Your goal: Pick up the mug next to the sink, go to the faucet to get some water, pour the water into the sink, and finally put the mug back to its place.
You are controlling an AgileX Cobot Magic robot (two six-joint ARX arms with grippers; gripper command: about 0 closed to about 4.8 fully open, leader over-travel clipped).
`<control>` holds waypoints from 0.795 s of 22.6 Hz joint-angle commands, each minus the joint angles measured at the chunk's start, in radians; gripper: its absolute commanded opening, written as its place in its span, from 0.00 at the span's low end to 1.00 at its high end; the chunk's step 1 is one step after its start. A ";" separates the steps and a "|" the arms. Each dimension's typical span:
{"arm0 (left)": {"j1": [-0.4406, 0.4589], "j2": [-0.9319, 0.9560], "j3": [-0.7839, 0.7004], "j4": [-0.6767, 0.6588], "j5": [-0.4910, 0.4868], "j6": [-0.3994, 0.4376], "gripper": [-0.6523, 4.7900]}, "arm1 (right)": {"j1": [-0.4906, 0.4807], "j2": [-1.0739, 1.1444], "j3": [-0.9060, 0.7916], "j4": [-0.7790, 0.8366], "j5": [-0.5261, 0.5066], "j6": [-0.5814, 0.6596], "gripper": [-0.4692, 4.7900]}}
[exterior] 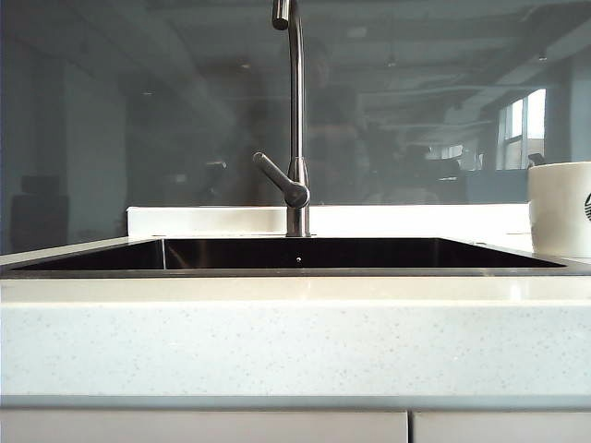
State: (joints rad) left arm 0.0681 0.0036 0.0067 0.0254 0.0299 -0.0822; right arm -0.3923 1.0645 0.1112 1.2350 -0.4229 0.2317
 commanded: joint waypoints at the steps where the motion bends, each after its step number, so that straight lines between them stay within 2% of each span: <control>1: 0.000 0.000 0.003 0.013 0.000 0.003 0.11 | 0.000 -0.003 0.002 0.014 0.001 0.004 0.09; 3: 0.000 0.000 0.003 0.013 0.000 0.003 0.11 | 0.017 -0.013 0.004 -0.003 -0.014 0.006 0.09; 5: 0.000 0.000 0.003 0.013 0.000 0.003 0.11 | 0.020 -0.042 -0.001 -0.039 0.080 0.001 0.09; 7: 0.000 0.000 0.003 0.004 0.015 0.002 0.11 | 0.027 -0.040 -0.001 -0.030 0.034 0.001 0.09; 8: 0.003 0.000 0.004 -0.004 -0.011 0.003 0.11 | 0.024 -0.039 -0.001 -0.034 0.050 0.001 0.09; 11: 0.003 0.000 0.003 -0.012 0.030 0.003 0.12 | 0.007 -0.029 -0.001 -0.050 0.115 0.000 0.09; 13: 0.003 0.000 0.003 -0.012 0.031 0.002 0.12 | 0.003 -0.028 -0.001 -0.064 0.093 0.000 0.09; 16: 0.003 0.000 0.003 -0.012 0.042 0.003 0.11 | 0.000 -0.034 -0.001 -0.098 0.118 0.000 0.09; 18: 0.004 0.000 0.003 -0.012 0.042 0.002 0.11 | 0.000 -0.116 -0.001 -0.183 0.190 0.001 0.09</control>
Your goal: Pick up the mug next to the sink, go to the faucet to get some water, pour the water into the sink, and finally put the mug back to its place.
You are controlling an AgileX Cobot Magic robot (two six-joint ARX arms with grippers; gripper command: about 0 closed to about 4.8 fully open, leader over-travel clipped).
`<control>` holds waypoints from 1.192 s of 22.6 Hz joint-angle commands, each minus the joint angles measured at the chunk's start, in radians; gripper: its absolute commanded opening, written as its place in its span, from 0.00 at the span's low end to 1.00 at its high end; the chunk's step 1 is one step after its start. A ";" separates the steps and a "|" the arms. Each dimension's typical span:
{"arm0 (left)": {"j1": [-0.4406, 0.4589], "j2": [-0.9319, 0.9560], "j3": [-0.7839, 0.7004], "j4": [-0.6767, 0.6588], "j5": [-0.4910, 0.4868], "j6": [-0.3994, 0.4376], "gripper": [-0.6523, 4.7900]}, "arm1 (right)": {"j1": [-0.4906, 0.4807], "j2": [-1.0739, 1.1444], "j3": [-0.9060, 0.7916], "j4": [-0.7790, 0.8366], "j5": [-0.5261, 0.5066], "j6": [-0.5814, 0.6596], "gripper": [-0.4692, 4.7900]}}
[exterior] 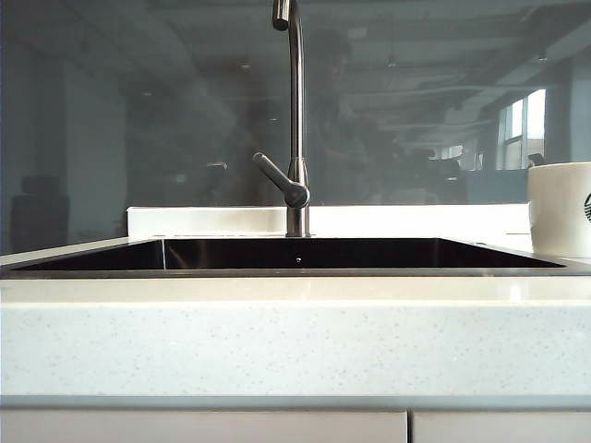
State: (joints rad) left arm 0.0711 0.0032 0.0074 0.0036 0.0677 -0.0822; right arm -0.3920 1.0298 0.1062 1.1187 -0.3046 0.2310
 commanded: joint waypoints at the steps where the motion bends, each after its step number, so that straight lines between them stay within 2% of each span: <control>1: 0.001 0.001 0.003 0.010 0.008 0.003 0.11 | -0.001 -0.127 0.004 -0.111 0.098 0.005 0.09; 2: 0.001 0.001 0.003 0.010 0.007 0.003 0.11 | 0.000 -0.156 0.004 -0.134 0.106 0.009 0.09; 4: 0.001 0.001 0.003 0.010 0.003 0.003 0.11 | 0.007 -0.270 0.004 -0.214 0.056 -0.013 0.09; 8: 0.001 0.001 0.003 0.010 0.004 0.003 0.11 | 0.021 -0.519 0.004 -0.554 0.062 -0.041 0.09; 10: 0.001 0.001 0.003 0.010 0.005 0.003 0.11 | 0.042 -0.604 0.002 -0.671 0.063 -0.047 0.09; 12: 0.001 0.001 0.003 0.010 0.004 0.003 0.11 | 0.087 -0.704 -0.007 -0.775 0.104 -0.070 0.09; 13: 0.001 0.001 0.003 0.010 0.004 0.003 0.11 | 0.121 -0.768 -0.020 -0.825 0.164 -0.074 0.09; 15: 0.001 0.001 0.003 0.010 0.004 0.003 0.11 | 0.169 -0.870 -0.055 -0.869 0.225 -0.074 0.09; 19: 0.001 0.001 0.003 0.010 0.004 0.003 0.11 | 0.220 -0.994 -0.105 -0.924 0.239 -0.071 0.09; 23: 0.001 0.001 0.003 0.010 0.004 0.003 0.11 | 0.251 -1.032 -0.105 -0.991 0.266 -0.089 0.09; 27: 0.001 0.001 0.003 0.010 0.004 0.003 0.11 | 0.257 -1.032 -0.105 -1.002 0.245 -0.094 0.09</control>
State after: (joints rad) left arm 0.0715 0.0032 0.0074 0.0032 0.0681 -0.0822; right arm -0.1364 0.0006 0.0048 0.1028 -0.0463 0.1406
